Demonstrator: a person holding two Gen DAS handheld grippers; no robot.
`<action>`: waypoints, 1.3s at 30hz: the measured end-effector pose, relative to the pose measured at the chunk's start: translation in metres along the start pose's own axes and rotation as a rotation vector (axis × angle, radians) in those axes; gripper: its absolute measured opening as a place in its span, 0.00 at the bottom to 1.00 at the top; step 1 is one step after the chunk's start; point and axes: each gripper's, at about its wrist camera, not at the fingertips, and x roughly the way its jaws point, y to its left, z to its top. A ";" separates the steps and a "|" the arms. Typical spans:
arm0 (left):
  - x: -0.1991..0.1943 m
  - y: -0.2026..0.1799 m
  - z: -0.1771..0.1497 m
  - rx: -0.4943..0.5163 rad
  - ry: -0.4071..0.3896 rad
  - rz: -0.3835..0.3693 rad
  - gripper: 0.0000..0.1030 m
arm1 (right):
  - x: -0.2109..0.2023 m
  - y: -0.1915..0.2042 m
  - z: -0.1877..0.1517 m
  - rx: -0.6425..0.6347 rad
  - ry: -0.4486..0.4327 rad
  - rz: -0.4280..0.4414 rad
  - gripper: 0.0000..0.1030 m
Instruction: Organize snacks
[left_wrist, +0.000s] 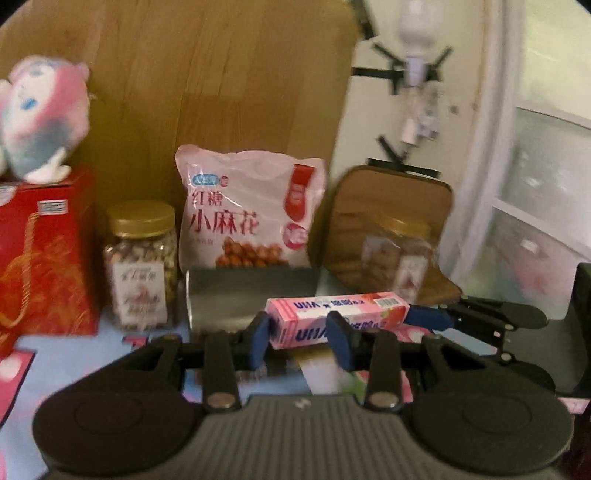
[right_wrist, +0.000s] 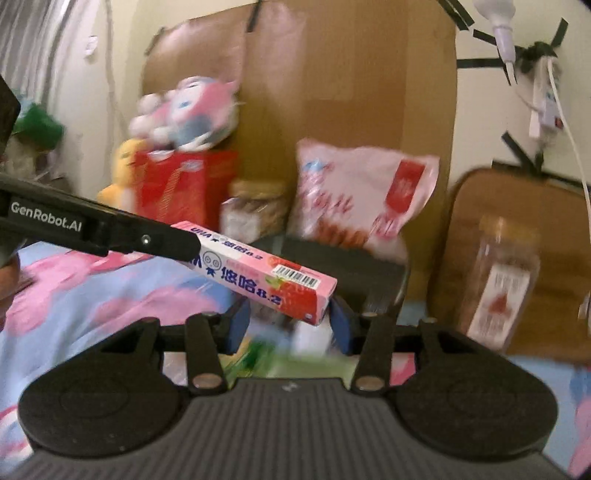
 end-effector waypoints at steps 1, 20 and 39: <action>0.017 0.008 0.007 -0.019 0.006 0.004 0.33 | 0.016 -0.011 0.006 -0.001 0.012 -0.003 0.49; 0.043 0.033 -0.019 -0.147 0.063 -0.040 0.38 | 0.059 -0.041 -0.044 0.185 0.207 0.097 0.61; -0.128 0.079 -0.132 -0.380 0.056 0.027 0.45 | -0.018 0.140 -0.045 -0.261 0.175 0.502 0.35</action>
